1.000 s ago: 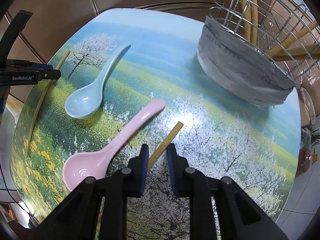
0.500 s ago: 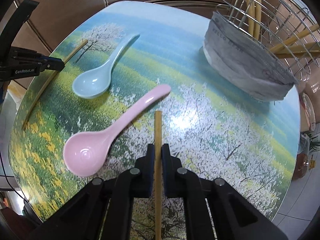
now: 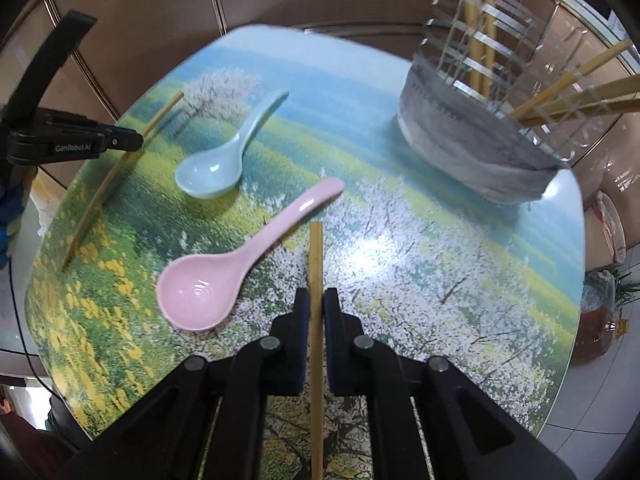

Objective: Organize utensils
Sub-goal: 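Close left tool on a bamboo chopstick while right tool holds its chopstick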

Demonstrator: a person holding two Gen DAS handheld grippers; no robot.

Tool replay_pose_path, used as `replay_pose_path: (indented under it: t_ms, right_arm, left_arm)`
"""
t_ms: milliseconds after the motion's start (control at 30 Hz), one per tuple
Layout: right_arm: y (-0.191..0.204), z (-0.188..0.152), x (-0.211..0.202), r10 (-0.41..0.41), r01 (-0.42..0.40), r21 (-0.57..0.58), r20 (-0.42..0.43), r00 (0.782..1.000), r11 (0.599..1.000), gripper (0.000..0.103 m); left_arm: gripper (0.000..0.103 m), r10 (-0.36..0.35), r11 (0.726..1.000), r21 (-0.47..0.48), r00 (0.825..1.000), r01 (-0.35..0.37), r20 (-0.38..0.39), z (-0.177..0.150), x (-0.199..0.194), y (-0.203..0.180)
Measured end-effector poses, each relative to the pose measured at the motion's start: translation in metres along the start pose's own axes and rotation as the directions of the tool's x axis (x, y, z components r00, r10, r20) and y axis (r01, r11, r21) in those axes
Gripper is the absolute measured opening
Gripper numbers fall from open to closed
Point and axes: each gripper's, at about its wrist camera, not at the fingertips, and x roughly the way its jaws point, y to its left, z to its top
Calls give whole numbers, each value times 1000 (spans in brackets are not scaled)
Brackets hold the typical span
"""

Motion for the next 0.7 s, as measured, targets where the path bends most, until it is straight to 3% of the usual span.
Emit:
replay_pose_path:
  t_ms: [467,600,700]
  right_arm:
    - [-15,-41,-76,44,-55,67,157,987,996,6]
    - [-8,-34,-94,31,-49,79,210,977,996,6]
    - [-7,-36,-114,19,-45,87,272,962,995,6]
  left_arm:
    - [7,-124,990,-51,982,132,142,-32,-78,16]
    - [7,-166,983,-45,964,179,210,-37,-104,10]
    - [7,-235,967,-20,924,253,301,-41,-132,3]
